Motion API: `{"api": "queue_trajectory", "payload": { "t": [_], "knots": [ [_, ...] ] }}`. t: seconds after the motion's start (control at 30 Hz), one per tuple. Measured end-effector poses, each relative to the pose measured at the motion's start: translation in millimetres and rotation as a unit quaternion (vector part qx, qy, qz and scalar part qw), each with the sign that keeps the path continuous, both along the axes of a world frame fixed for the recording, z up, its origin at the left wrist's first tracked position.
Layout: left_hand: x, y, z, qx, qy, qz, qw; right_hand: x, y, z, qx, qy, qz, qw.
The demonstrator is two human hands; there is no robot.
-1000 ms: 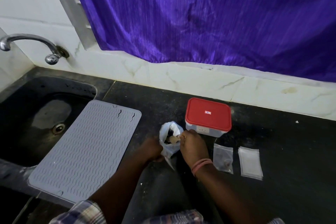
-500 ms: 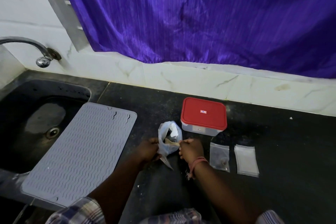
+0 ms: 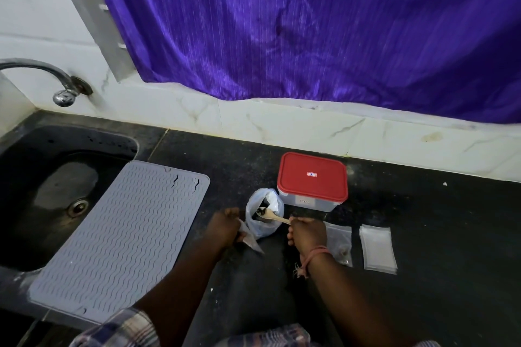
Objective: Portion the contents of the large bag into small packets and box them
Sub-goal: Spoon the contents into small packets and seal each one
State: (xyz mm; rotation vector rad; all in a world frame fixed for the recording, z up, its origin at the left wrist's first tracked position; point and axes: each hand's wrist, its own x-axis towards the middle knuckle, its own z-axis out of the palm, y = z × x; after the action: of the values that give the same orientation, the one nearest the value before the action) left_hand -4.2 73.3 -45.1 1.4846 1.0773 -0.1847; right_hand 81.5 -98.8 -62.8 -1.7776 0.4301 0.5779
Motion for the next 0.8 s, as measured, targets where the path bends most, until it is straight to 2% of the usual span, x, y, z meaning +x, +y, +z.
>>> {"api": "queue_trajectory", "payload": {
  "t": [0.23, 0.33, 0.53, 0.8],
  "knots": [
    [-2.3, 8.5, -0.9, 0.153, 0.002, 0.018, 0.988, -8.6, -3.0, 20.9, 0.009, -0.056, 0.025, 0.998],
    [-2.1, 8.9, 2.8, 0.202, 0.017, -0.006, 0.979, -13.7, -2.6, 29.5, 0.013, -0.066, 0.026, 0.997],
    [-6.2, 10.4, 1.6, 0.241, 0.011, -0.067, 0.968, -18.9, -1.1, 40.6, 0.03, -0.091, 0.061, 0.994],
    [-6.0, 1.9, 3.5, 0.278, -0.062, -0.065, 0.956, -22.8, 7.1, 46.8, -0.015, -0.16, 0.151, 0.975]
  ]
}}
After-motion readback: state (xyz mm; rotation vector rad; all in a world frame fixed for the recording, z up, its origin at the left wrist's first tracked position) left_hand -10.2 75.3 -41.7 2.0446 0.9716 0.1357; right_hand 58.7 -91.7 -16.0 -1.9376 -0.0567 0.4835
